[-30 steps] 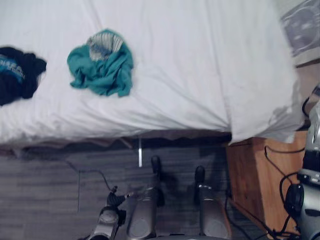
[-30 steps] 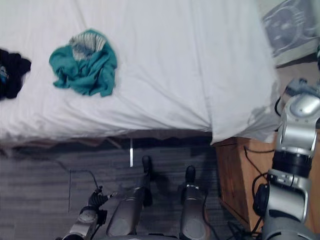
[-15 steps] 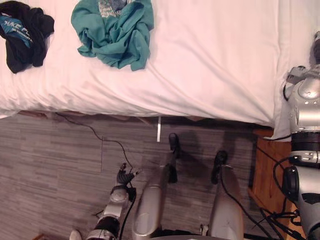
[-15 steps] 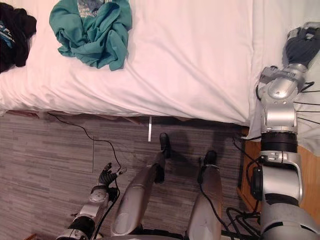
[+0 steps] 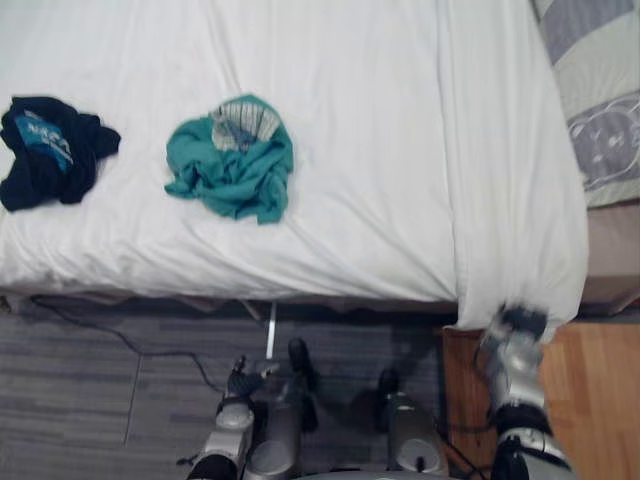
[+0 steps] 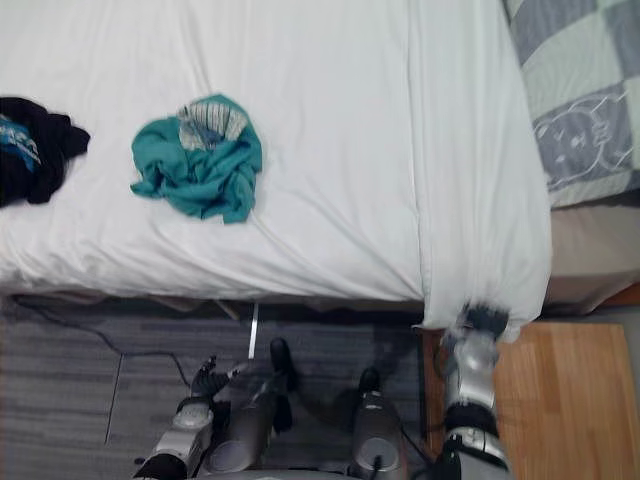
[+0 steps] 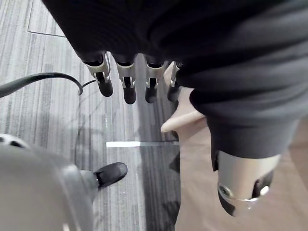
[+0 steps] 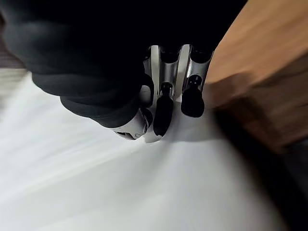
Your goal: Tidy the bed and pick cloth on bed and put in laundry
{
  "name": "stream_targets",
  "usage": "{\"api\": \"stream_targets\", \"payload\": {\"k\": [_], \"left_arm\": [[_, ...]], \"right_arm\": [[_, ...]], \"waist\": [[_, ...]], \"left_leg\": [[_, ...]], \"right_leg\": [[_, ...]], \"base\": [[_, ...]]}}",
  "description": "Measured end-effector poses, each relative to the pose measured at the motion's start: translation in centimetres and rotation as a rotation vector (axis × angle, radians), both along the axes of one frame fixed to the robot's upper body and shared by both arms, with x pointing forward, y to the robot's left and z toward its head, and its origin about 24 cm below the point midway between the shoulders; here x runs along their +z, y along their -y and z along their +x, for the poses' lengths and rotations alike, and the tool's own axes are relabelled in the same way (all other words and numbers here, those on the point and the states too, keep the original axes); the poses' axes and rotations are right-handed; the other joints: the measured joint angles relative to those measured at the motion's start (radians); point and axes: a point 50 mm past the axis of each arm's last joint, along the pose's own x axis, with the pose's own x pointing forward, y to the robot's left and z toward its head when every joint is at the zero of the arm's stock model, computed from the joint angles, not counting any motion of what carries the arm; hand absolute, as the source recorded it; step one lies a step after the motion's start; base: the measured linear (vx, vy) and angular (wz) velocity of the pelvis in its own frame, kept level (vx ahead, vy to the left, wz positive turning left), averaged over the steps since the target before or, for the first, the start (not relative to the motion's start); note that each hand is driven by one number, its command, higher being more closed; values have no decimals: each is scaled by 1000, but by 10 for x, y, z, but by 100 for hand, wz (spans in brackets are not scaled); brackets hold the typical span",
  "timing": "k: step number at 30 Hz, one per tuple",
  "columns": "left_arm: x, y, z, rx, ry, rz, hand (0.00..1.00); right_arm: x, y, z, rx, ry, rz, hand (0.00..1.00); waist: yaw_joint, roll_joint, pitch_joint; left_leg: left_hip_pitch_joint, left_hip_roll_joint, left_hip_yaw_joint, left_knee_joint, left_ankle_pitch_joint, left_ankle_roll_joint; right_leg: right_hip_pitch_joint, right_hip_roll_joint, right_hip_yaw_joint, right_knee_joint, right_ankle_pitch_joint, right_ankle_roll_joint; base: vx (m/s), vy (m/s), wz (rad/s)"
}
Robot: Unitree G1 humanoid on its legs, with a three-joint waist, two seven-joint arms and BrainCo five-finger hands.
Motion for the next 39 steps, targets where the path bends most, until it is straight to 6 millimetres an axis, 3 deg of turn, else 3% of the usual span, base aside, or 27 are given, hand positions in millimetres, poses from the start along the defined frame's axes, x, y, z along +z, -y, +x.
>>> {"api": "stream_targets", "payload": {"k": [2,4,5,6,8,12,13,14,15,17,18,19,20,21,22,23,24,25,26,27,28,29,30,34,36,37,39], "left_arm": [[0,-5,-1,26,-5,5,0],[1,-10,-1,60,0,7,0],[0,-13,-3,75,-5,12,0],[-2,-14,-8,79,-26,17,0],[-8,-21,-20,115,-67,23,0],[-7,-35,-24,126,-82,72,0],[-7,-40,-28,129,-92,86,0],[-10,-44,-36,146,-115,93,0],[-8,-53,-38,153,-121,115,0],[-3,-76,-45,174,-139,181,0],[-7,-83,-60,190,-191,204,0],[-8,-83,-62,194,-199,207,0],[-9,-79,-63,188,-208,202,0],[-9,-75,-59,186,-199,199,0],[-9,-74,-57,186,-194,200,0],[-8,-74,-53,177,-185,205,0],[-8,-71,-51,155,-183,204,0],[-8,-69,-50,136,-184,200,0],[-9,-61,-44,85,-179,183,0],[-9,-50,-35,33,-165,161,0],[-9,-45,-32,13,-161,150,0],[-11,-26,-23,-45,-152,114,0],[-13,-8,-19,-100,-146,80,0],[-12,26,-12,-194,-120,38,0],[-9,37,-7,-242,-89,34,0],[-9,40,-7,-257,-87,32,0],[-8,41,-5,-265,-82,35,0]], "right_arm": [[-42,-28,-51,10,-230,152,0],[-57,-42,-80,19,-336,226,0],[-63,-41,-101,13,-385,232,0],[-64,-37,-110,25,-413,212,0],[-61,-26,-110,41,-409,180,0],[-62,-29,-111,108,-426,172,0],[-63,-31,-114,130,-440,175,0],[-63,-32,-112,148,-437,172,0],[-64,-38,-112,153,-436,190,0],[-70,-54,-116,162,-446,242,0],[-72,-64,-116,182,-443,269,0],[-72,-66,-117,185,-443,272,0],[-73,-69,-116,199,-450,272,0],[-71,-65,-111,230,-447,250,0],[-70,-63,-108,246,-447,236,0],[-69,-64,-101,298,-444,215,0],[-67,-65,-95,349,-441,190,0],[-66,-65,-93,369,-438,177,0],[-64,-65,-88,409,-426,151,0],[-61,-64,-82,463,-406,120,0],[-60,-64,-80,493,-406,100,0],[-57,-60,-74,534,-403,62,0],[-54,-56,-68,552,-395,32,0],[-45,-70,-38,670,-345,-25,0],[-42,-79,-26,720,-329,-43,0],[-44,-85,-25,734,-341,-37,0],[-44,-82,-27,742,-350,-48,0]], "waist": [[-7,0,1],[-28,1,2],[-28,3,1],[-24,24,-13],[-28,46,-27],[-32,41,-34],[-30,47,-49],[-27,57,-71],[-26,9,-77],[-19,-58,-109],[-15,-82,-128],[-11,-85,-135],[0,-103,-151],[5,-104,-155],[-1,-98,-154],[-10,-89,-152],[-20,-79,-152],[-25,-74,-152],[-30,-59,-152],[-38,-44,-145],[-39,-40,-145],[-49,-13,-126],[-45,12,-113],[-28,32,-88],[-23,42,-82],[-25,44,-79],[-26,47,-83]], "left_leg": [[-78,2,-4,187,-70,-18],[-141,17,32,376,-89,-25],[-151,52,110,473,-128,-48],[-152,118,181,553,-227,1],[-150,225,218,626,-296,9],[-177,363,68,467,-269,-41],[-185,406,-15,387,-244,-68],[-185,433,-29,364,-168,-130],[-215,408,-13,443,-116,-214],[-281,370,-23,600,-226,-188],[-292,367,-26,706,-315,-178],[-290,366,-15,730,-346,-168],[-260,348,40,743,-385,-141],[-217,336,101,710,-387,-107],[-204,328,110,691,-383,-97],[-156,303,136,611,-354,-73],[-96,276,154,504,-309,-63],[-71,262,158,452,-286,-60],[-12,224,159,325,-219,-53],[27,197,152,241,-174,-52],[33,183,142,223,-162,-51],[51,149,98,196,-146,-52],[79,134,88,191,-142,-52],[29,116,45,337,-144,-52],[6,130,33,388,-140,-63],[2,164,68,458,-166,-33],[11,197,72,480,-180,-12]], "right_leg": [[23,-33,-21,9,-6,10],[60,-60,-29,9,-6,14],[107,-76,-30,-13,-3,19],[121,-73,-29,-23,-3,26],[120,-92,-10,-18,2,52],[131,-174,-19,-25,18,129],[129,-198,-29,-10,16,152],[137,-220,-35,-7,14,155],[156,-270,-33,-17,26,153],[173,-283,-27,-44,66,146],[204,-304,-36,-83,183,151],[206,-315,-37,-87,224,151],[171,-358,-67,-68,342,103],[113,-401,-163,25,354,-42],[85,-396,-186,89,302,-50],[36,-324,-198,207,167,15],[10,-217,-199,263,39,45],[5,-174,-205,273,-5,42],[-7,-46,-198,265,-78,29],[-4,80,-143,180,-106,0],[13,124,-102,111,-117,-24],[78,175,-22,39,-78,-115],[86,178,60,70,-87,-124],[86,133,60,150,-148,-124],[89,114,39,155,-147,-127],[97,104,28,146,-141,-121],[90,86,29,139,-131,-105]], "base": [[176,-6,28],[75,49,7],[8,108,-49],[-9,131,-63],[-10,264,-68],[88,416,17],[195,562,40],[224,612,53],[268,736,47],[208,516,22],[153,301,-19],[267,646,-46],[250,627,-57],[245,593,-55],[169,387,-38],[108,309,-10],[106,275,-6],[109,193,16],[103,105,42],[86,66,52],[52,37,83],[32,65,74],[41,70,71],[-45,-61,29],[-83,-53,15],[-39,-17,7],[-49,79,1]]}}
